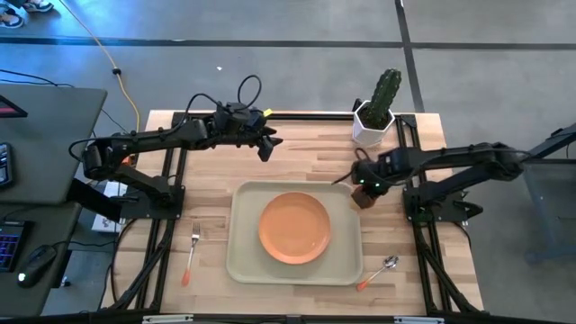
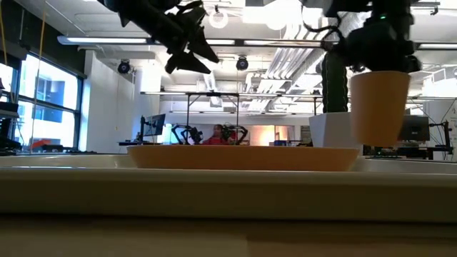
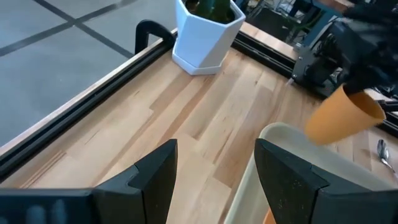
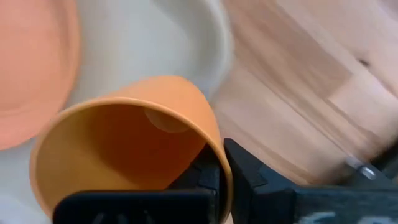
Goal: Pick and place plate/cup/fork/spoon on tray
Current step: Put the orange cup at the top right of the orange plate on the gray tray
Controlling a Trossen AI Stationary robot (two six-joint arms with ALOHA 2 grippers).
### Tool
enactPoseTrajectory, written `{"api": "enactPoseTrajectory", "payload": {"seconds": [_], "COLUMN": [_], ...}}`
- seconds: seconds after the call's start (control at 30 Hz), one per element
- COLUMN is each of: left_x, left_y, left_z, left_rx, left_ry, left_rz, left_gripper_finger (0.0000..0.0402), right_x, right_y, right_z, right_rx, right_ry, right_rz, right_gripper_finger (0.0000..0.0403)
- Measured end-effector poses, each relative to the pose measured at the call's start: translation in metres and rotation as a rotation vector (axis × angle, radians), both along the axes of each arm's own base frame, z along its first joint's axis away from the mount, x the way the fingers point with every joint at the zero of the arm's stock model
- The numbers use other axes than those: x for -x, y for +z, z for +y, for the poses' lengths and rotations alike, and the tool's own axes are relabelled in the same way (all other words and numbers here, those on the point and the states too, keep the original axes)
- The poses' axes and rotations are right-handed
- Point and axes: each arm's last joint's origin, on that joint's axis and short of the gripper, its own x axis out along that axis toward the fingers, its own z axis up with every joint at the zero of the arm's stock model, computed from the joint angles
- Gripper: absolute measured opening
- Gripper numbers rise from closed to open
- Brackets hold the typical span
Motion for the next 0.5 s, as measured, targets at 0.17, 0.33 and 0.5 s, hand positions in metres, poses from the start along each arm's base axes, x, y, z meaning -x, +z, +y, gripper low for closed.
{"api": "enactPoseTrajectory", "payload": {"seconds": [0.17, 0.33, 0.5], "left_x": [0.001, 0.005, 0.006], "left_y": [-0.006, -0.015, -0.020], "left_z": [-0.007, -0.017, -0.025], "left_rx": [0.096, 0.167, 0.189], "left_ry": [0.022, 0.025, 0.016], "left_rz": [0.044, 0.143, 0.206], "left_gripper_finger": [0.0202, 0.0202, 0.0202], "right_x": [-0.030, -0.046, -0.052], "right_y": [-0.012, -0.029, -0.040], "right_z": [0.013, 0.018, 0.007], "right_rx": [-0.022, -0.034, 0.000], "right_ry": [0.094, 0.162, 0.138], "right_rz": [0.010, 0.032, 0.079], "right_gripper_finger": [0.0001, 0.0001, 0.0000]}}
